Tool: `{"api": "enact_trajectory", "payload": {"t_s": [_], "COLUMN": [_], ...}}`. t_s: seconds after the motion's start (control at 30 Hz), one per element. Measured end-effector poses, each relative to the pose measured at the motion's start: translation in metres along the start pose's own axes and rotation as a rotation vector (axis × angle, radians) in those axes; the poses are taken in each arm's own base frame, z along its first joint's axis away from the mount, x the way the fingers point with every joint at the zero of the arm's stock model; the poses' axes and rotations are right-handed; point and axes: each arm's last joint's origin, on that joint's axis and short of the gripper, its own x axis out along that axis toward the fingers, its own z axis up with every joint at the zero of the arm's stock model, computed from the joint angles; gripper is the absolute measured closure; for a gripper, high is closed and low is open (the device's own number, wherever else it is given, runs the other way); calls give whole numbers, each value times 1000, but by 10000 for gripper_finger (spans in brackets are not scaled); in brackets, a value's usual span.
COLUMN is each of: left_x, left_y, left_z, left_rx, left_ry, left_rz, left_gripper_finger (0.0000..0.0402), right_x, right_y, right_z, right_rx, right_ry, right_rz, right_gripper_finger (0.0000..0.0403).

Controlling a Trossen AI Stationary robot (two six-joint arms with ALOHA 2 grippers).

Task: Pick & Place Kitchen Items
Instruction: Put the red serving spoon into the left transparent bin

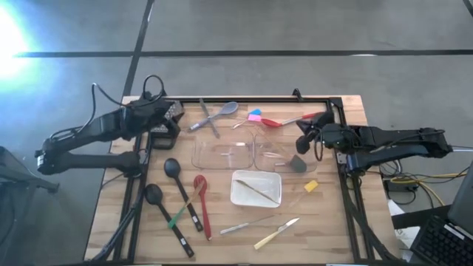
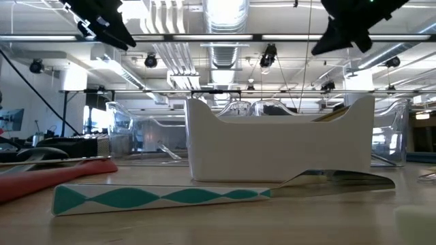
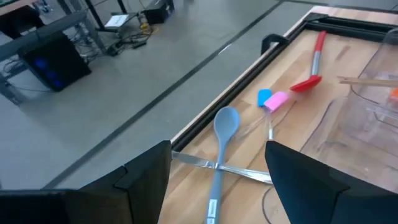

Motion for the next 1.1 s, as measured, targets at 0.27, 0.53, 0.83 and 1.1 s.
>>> {"api": "enact_trajectory", "payload": {"t_s": [0.27,0.53,0.83,1.1], "left_x": [11,33,29,24], "left_y": [-4,-13,-13,-10], "left_z": [-7,-4,-6,-5], "left_rx": [40,103,143,124], "left_ry": [50,124,114,84], "left_rz": [14,42,27,26], "left_gripper_finger": [135,135,135,136], "right_x": [0,0,-6,-6], "right_y": [9,10,20,20], "right_z": [7,6,-1,-2], "right_rx": [-25,-20,-57,-143], "right_ry": [-57,-51,-13,-63], "right_rz": [87,108,232,72], "right_gripper_finger": [394,394,394,394]}}
